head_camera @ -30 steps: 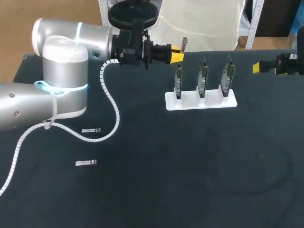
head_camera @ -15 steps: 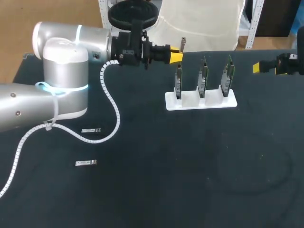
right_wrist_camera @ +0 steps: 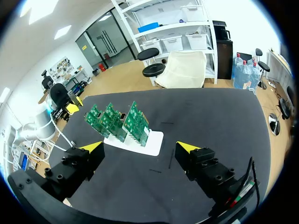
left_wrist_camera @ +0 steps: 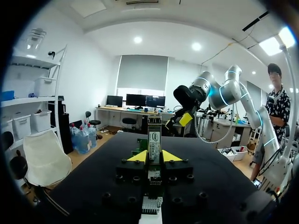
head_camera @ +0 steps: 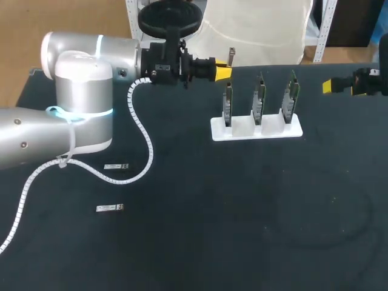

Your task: Pick up the optical module with the left hand, and insert it into the network port with the right hand.

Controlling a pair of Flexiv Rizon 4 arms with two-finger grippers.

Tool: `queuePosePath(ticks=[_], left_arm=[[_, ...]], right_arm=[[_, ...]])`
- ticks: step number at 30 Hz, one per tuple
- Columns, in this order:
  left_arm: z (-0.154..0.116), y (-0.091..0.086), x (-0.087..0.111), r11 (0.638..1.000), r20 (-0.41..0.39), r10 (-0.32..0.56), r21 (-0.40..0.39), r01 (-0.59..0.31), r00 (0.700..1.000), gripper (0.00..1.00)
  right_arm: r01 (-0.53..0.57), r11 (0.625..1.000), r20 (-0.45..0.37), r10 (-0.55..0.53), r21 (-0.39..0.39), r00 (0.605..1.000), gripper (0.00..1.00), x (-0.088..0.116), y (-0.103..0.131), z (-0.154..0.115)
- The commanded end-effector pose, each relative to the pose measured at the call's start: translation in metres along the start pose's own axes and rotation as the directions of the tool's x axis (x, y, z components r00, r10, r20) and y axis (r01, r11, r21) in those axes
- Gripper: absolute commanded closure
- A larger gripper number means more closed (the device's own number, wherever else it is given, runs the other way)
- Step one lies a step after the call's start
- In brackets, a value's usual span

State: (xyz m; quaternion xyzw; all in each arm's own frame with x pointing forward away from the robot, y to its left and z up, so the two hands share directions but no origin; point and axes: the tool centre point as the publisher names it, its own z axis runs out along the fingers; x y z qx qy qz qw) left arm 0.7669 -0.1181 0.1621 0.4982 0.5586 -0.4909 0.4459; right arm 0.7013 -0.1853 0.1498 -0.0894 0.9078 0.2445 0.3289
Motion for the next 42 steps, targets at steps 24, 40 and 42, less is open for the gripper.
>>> queuePosePath(ticks=[24,40,42], left_arm=[[0.000,-0.001,0.000,1.000,0.001,0.001,-0.004,-0.001,1.000,1.00],[0.000,-0.001,0.000,1.000,0.001,0.001,-0.004,-0.001,1.000,1.00],[0.000,-0.001,0.000,1.000,0.001,0.001,-0.004,-0.001,1.000,1.00]], right_arm=[[0.555,0.650,0.032,-0.633,-0.519,0.773,0.00,-0.089,0.059,0.026],[0.561,0.296,0.112,-0.807,-0.773,0.580,0.00,-0.089,0.109,0.069],[0.558,0.275,0.127,-0.808,-0.783,0.576,0.00,-0.089,0.114,0.072]])
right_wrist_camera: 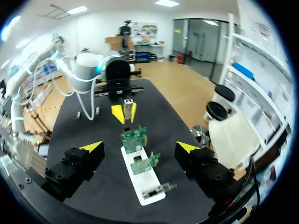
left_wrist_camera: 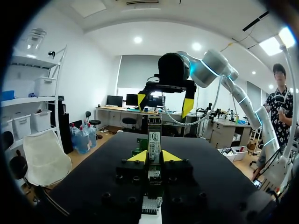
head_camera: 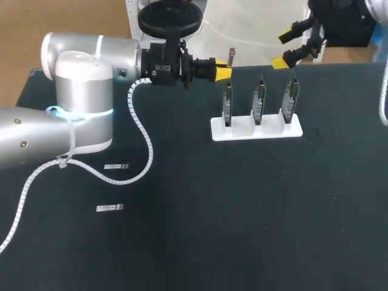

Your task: Pick up the optical module with the left hand, and insert it into the network port with the right hand.

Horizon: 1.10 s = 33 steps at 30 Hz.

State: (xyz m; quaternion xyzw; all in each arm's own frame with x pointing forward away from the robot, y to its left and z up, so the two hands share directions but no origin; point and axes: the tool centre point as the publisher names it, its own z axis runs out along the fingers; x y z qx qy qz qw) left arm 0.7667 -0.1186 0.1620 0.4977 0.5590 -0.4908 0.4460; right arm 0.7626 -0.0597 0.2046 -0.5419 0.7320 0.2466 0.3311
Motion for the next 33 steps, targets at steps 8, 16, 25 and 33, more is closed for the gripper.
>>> queuePosePath(ticks=[8,16,25,33], left_arm=[[0.000,-0.001,0.000,1.000,0.001,0.001,-0.003,-0.001,1.000,1.00],[0.000,-0.001,0.000,1.000,0.001,0.001,-0.003,-0.001,1.000,1.00],[0.000,-0.001,0.000,1.000,0.001,0.001,-0.003,-0.001,1.000,1.00],[0.000,-0.001,0.000,1.000,0.001,0.001,-0.003,-0.001,1.000,1.00]], right_arm=[[0.118,0.833,0.050,-0.108,-0.541,0.993,0.00,-0.017,0.001,0.024],[0.124,0.832,0.077,-0.098,-0.540,0.992,0.00,-0.025,0.008,0.035],[0.125,0.879,0.106,-0.085,-0.461,0.991,0.00,-0.034,0.019,0.044],[0.101,0.925,0.127,-0.058,-0.367,0.990,0.00,-0.037,0.026,0.049]])
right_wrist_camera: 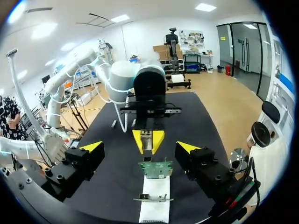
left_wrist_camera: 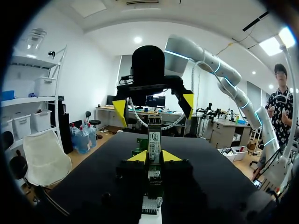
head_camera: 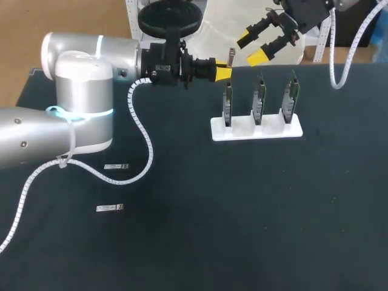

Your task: Pick up the optical module with the left hand, and insert it into the network port with the right hand.

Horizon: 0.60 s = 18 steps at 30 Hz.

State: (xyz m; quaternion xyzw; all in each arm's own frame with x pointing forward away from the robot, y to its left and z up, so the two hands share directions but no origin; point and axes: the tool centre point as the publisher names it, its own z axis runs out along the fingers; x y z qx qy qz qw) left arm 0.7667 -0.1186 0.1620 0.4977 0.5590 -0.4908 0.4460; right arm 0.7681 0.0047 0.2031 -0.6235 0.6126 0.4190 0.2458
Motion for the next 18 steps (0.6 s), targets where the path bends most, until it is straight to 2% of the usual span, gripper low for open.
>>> queuePosePath(ticks=[1,18], left_arm=[[0.000,-0.001,0.000,1.000,0.001,0.001,-0.003,-0.001,1.000,1.00],[0.000,-0.001,0.000,1.000,0.001,0.001,-0.003,-0.001,1.000,1.00]], right_arm=[[-0.008,0.995,0.011,0.007,0.096,1.000,0.00,0.002,0.012,0.007],[-0.032,0.985,0.058,0.022,0.170,0.998,0.00,-0.004,0.009,0.017]])
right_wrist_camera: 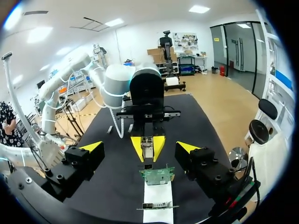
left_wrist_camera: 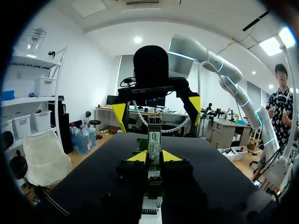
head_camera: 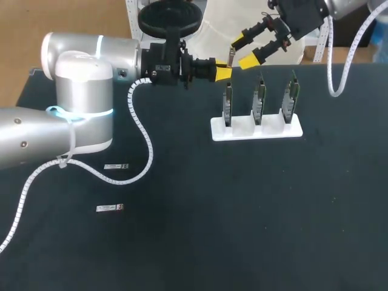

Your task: Pick up the optical module with the left hand, and insert it into the network port with the right hand.

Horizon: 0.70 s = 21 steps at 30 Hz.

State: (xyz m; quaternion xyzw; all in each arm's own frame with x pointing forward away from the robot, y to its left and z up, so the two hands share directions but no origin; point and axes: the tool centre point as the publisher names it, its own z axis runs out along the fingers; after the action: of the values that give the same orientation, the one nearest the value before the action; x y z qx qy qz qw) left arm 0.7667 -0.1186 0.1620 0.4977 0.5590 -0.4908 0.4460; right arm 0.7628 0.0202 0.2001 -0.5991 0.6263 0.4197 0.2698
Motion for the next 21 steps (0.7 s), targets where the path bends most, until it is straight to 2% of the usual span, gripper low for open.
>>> queuePosePath(ticks=[1,21], left_arm=[[-0.0003,-0.0006,0.0004,1.000,0.001,0.001,-0.003,-0.001,1.000,1.00],[-0.0003,-0.0006,0.0004,1.000,0.001,0.001,-0.003,-0.001,1.000,1.00]], right_arm=[[0.002,0.993,0.018,-0.004,0.117,1.000,0.00,0.0006,0.0063,0.0009],[0.023,0.996,0.007,-0.024,0.085,1.000,0.00,-0.0088,0.0008,0.0081]])
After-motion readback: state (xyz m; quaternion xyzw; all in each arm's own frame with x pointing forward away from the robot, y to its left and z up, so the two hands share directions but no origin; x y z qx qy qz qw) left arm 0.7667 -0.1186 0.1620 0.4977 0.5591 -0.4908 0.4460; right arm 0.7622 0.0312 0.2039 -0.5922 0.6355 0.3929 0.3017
